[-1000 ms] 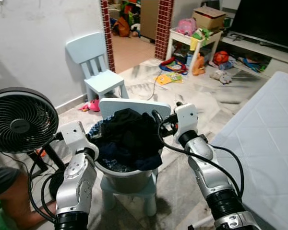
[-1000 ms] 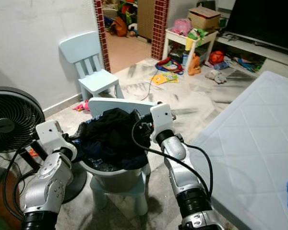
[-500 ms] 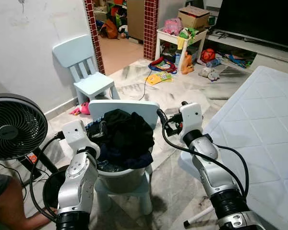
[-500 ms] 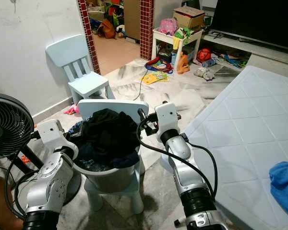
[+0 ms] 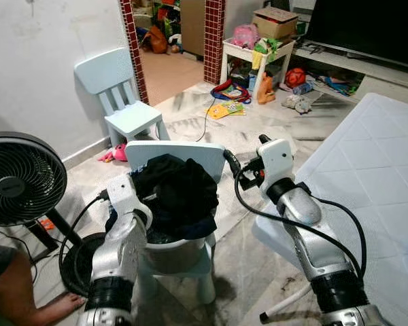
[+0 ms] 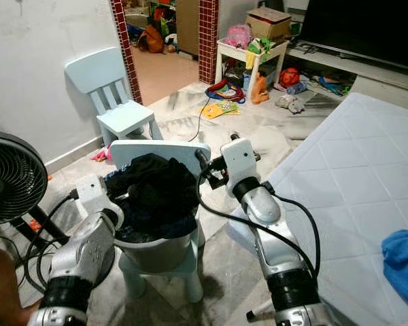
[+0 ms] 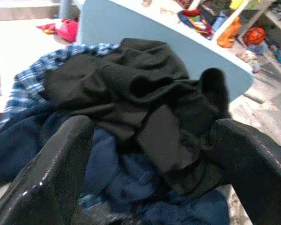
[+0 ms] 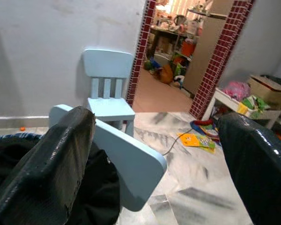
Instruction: Hang hanger
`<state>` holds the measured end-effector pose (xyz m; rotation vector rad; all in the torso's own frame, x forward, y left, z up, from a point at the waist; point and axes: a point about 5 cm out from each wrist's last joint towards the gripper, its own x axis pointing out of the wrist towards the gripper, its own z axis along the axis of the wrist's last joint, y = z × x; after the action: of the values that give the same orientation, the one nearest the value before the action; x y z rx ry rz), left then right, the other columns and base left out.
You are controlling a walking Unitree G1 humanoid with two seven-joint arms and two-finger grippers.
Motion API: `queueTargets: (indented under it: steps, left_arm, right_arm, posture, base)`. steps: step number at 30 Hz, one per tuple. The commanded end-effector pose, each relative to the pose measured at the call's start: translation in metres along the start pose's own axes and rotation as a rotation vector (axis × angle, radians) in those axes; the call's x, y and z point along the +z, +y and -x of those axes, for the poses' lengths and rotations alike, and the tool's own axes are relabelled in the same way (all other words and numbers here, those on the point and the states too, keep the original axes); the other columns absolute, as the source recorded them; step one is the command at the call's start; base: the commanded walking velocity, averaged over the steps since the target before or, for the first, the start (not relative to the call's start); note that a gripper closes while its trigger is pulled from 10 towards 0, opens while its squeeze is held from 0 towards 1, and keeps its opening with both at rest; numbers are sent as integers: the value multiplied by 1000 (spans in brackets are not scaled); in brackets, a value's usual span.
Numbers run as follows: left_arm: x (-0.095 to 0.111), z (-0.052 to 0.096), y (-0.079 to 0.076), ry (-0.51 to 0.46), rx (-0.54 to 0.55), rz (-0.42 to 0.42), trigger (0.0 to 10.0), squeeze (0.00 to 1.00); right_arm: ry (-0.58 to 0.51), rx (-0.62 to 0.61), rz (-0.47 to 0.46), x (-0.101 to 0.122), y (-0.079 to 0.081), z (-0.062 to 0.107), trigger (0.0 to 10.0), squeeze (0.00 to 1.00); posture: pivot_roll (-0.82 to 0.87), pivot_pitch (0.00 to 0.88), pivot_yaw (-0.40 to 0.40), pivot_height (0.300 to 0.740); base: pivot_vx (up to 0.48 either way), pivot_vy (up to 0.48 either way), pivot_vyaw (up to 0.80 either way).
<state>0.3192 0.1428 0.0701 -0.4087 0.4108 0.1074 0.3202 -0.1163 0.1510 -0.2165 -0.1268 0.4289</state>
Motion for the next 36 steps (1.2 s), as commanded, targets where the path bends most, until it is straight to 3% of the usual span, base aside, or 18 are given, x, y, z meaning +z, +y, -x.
queueTargets:
  steps: [1,9,13,17,19,20,21,23,24,25,27,29,31,33,36]
  left_arm:
    - [-1,-4,-1,14,-3,7,10000,0]
    - [-14,-21,-5,113,-38,-95,10000,0]
    - [-16,-23,-6,120,-35,-111,10000,0]
    - [-1,-20,-14,-7,-52,-115,10000,0]
    - [9,-10,-12,-110,-50,-144,10000,0]
    - [9,-10,-12,-110,-50,-144,10000,0]
    - [16,5,-9,-200,-57,-158,10000,0]
    - [21,23,-5,-276,-73,-203,10000,0]
    - [21,23,-5,-276,-73,-203,10000,0]
    - [21,34,-1,-311,-75,-237,10000,0]
    - [21,34,-1,-311,-75,-237,10000,0]
    - [20,63,10,-386,-79,-323,10000,0]
    - [20,63,10,-386,-79,-323,10000,0]
    - [11,87,25,-410,-63,-388,10000,0]
    - [5,93,34,-393,-26,-389,10000,0]
  right_arm:
    - [5,34,7,3,1,6,10000,0]
    - [77,139,8,5,5,45,10000,0]
    - [78,165,24,6,9,49,10000,0]
    - [66,181,-22,10,13,50,10000,0]
    - [44,142,-52,13,11,46,10000,0]
    - [44,142,-52,13,11,46,10000,0]
    - [32,108,-85,15,9,41,10000,0]
    - [23,88,-108,16,8,37,10000,0]
    - [23,88,-108,16,8,37,10000,0]
    - [18,80,-108,17,8,36,10000,0]
    - [18,80,-108,17,8,36,10000,0]
    - [6,33,-99,15,4,31,10000,0]
    - [6,33,-99,15,4,31,10000,0]
    - [6,-9,-113,11,1,25,10000,0]
    - [11,-2,-122,6,6,19,10000,0]
  posture:
    - [-118,1,7,740]
    - [-193,58,31,740]
    - [-209,66,37,740]
    - [-201,59,38,740]
    - [-180,49,39,740]
    - [-180,49,39,740]
    - [-149,39,35,740]
    - [-138,34,33,740]
    - [-138,34,33,740]
    - [-108,22,27,740]
    - [-108,22,27,740]
    - [-45,0,12,740]
    - [-45,0,12,740]
    - [-11,0,0,740]
    - [5,0,-8,740]
  base:
    - [0,0,0]
    - [0,0,0]
    - [0,0,0]
    - [0,0,0]
    - [0,0,0]
    - [0,0,0]
    - [0,0,0]
    - [0,0,0]
    - [0,0,0]
    - [0,0,0]
    - [0,0,0]
    - [0,0,0]
    - [0,0,0]
    - [0,0,0]
    - [0,0,0]
